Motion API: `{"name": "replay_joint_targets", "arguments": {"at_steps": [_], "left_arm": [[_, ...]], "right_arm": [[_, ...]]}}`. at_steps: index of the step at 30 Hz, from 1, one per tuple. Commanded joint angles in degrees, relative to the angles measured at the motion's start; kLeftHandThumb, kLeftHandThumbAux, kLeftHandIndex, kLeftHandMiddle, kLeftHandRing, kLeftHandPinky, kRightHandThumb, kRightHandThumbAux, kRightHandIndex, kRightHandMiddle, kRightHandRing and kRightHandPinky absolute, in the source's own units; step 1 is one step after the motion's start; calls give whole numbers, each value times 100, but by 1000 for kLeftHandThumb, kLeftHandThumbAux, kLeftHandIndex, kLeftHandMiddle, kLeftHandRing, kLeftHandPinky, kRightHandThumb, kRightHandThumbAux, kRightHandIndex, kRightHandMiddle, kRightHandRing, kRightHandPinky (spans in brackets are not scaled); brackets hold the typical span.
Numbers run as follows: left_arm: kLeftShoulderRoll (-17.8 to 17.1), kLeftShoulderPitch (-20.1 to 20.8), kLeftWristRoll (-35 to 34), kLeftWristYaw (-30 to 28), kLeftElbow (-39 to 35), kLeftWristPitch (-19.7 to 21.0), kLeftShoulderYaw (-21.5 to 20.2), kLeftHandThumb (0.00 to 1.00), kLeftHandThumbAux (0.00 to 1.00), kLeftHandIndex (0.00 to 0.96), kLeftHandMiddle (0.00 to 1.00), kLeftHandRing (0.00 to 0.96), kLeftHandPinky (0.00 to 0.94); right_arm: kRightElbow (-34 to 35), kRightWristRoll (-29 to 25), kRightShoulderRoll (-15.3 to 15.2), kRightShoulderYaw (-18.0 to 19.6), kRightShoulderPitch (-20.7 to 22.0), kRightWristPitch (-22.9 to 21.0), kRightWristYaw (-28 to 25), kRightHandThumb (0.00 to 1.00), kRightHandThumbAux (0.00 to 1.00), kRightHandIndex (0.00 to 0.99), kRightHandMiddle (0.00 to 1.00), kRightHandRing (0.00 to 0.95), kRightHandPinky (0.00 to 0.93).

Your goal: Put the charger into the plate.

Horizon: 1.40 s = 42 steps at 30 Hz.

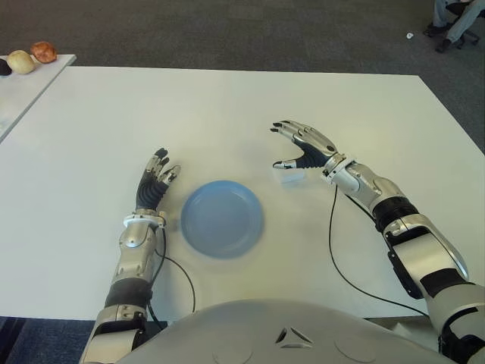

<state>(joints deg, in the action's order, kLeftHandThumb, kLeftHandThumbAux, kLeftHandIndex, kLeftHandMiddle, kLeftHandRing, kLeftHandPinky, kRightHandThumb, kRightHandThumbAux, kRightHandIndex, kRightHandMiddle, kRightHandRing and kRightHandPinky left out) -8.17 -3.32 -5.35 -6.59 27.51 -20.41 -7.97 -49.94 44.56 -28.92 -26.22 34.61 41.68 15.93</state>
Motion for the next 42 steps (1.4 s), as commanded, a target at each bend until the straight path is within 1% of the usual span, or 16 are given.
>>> {"name": "replay_joint_targets", "arguments": {"at_steps": [1, 8, 12, 18, 23, 32, 42], "left_arm": [[70, -375, 111, 25, 406, 469, 86, 0, 570, 2, 58, 37, 34], [36, -408, 69, -17, 363, 478, 59, 0, 574, 7, 58, 38, 38], [23, -420, 59, -24, 350, 479, 55, 0, 576, 6, 59, 38, 37], [-27, -433, 78, -27, 326, 544, 68, 0, 574, 4, 56, 36, 37], [-62, -455, 73, -43, 276, 588, 79, 0, 573, 3, 56, 36, 42], [-124, -502, 53, -79, 216, 616, 69, 0, 570, 3, 58, 38, 43], [-189, -582, 9, -130, 131, 609, 49, 0, 570, 0, 59, 38, 39]], "right_arm": [[-269, 337, -87, -292, 203, 122, 159, 194, 246, 0, 0, 0, 0], [-458, 862, -181, -762, 422, 139, 467, 181, 271, 0, 0, 0, 0], [-524, 1393, -298, -1188, 621, 109, 700, 174, 289, 0, 0, 0, 0], [-791, 1787, -266, -1572, 851, -16, 1041, 165, 308, 0, 0, 0, 0], [-1062, 1913, -176, -1783, 966, -82, 1269, 166, 317, 0, 0, 0, 0], [-1353, 2026, -56, -2074, 1040, -210, 1597, 175, 325, 0, 0, 0, 0], [-1530, 2065, 60, -2298, 1087, -318, 1928, 185, 326, 0, 0, 0, 0]]}}
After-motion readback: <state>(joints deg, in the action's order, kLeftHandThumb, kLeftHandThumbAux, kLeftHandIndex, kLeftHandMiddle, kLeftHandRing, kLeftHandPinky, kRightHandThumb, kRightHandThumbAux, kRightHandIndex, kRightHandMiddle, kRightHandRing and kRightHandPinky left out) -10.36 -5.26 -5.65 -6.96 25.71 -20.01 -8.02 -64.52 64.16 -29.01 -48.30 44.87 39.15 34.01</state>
